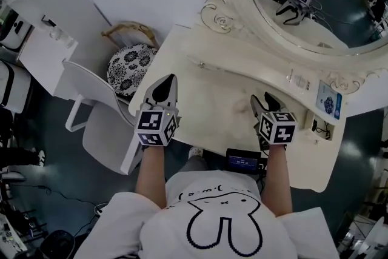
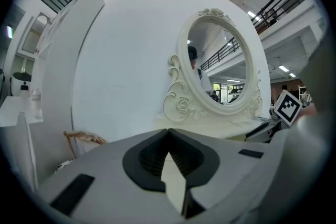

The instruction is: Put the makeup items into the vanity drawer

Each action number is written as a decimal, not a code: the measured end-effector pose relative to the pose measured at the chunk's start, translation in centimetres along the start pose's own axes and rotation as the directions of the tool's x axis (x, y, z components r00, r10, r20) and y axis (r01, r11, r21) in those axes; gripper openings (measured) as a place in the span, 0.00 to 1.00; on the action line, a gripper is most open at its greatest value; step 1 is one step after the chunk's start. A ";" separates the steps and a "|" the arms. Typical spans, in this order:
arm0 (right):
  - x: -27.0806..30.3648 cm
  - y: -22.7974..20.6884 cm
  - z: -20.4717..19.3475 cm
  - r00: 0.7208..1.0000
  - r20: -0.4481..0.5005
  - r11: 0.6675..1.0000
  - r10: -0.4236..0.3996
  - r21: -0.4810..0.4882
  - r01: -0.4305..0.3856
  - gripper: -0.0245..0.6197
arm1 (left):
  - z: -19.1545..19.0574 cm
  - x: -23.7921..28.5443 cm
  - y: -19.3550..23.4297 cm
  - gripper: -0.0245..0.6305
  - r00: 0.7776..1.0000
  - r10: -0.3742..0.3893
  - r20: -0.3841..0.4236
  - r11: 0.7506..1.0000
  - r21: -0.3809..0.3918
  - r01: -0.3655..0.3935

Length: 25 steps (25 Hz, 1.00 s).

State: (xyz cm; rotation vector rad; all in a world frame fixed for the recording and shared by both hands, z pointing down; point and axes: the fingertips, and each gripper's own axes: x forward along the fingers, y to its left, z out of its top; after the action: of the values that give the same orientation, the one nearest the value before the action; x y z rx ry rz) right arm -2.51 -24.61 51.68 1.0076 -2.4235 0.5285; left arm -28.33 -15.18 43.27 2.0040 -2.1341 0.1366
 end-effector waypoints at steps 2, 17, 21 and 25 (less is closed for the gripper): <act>0.8 0.9 -0.5 0.999 -0.024 1.000 0.026 -0.010 -0.026 0.34 | -0.8 -0.7 1.1 0.07 0.999 0.032 -0.012 0.999 -0.011 -0.032; 4.1 4.5 -5.4 0.968 -0.197 0.986 0.157 -0.026 -0.165 0.34 | -7.0 -7.3 5.3 0.07 0.968 0.226 -0.111 0.966 -0.105 -0.238; 4.4 4.6 -5.6 0.968 -0.193 0.986 0.159 -0.011 -0.164 0.34 | -7.9 -8.2 5.3 0.07 0.962 0.241 -0.125 0.960 -0.112 -0.255; 4.1 4.6 -5.6 0.969 -0.198 0.987 0.148 -0.029 -0.157 0.25 | -8.1 -8.7 5.3 0.07 0.959 0.255 -0.124 0.955 -0.125 -0.270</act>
State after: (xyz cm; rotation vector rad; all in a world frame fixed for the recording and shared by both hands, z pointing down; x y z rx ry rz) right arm -6.95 -21.00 57.75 0.7180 -2.3368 0.5934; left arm -32.44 -4.59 49.71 1.5930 -2.2641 0.1269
